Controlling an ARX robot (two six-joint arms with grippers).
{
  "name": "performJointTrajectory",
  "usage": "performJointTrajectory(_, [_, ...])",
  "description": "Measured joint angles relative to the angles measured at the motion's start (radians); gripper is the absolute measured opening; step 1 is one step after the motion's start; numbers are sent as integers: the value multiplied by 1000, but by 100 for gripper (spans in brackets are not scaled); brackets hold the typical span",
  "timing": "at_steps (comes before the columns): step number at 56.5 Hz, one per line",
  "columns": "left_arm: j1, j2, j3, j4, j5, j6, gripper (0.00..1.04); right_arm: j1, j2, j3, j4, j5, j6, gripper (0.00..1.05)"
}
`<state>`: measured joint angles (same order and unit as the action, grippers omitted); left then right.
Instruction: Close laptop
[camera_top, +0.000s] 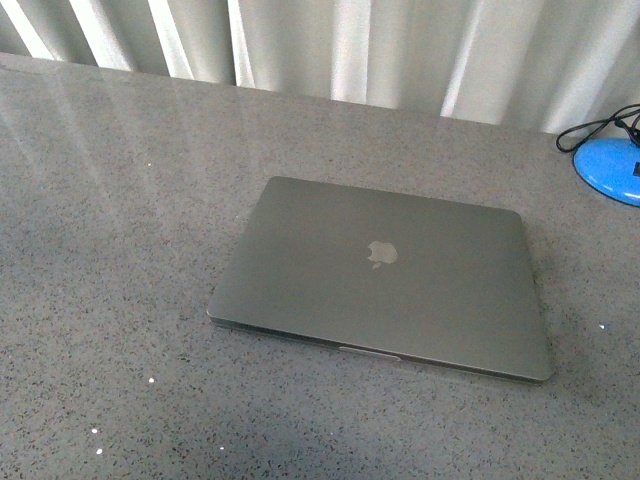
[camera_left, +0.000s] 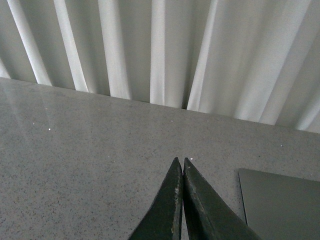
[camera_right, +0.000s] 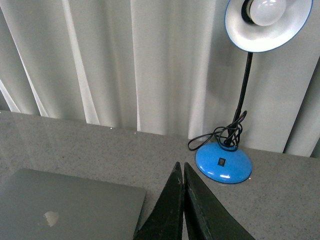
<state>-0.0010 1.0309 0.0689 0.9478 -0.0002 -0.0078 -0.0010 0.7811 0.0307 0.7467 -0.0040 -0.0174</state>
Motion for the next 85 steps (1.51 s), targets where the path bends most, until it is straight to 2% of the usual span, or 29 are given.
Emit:
performJointTrajectory(26, [0,-362,-49,-296,0,0,4,0,-311,-5,-279,0,4,1])
performJointTrajectory(70, [0,-772,-50,-686,0,0,4,0,-605,-6,-566,3,7,1])
performJointTrajectory(75, [0,-811,-50,-723,-1,0,4,0,-742,-6,-736,3,7,1])
performJointTrajectory(83, [0,-858,-50,-771,0,0,4,0,-777,-6,-744,3,7,1])
performJointTrajectory(85, [0,-904,-50,-832,-1,0,4,0,-777,-6,-744,3,7,1])
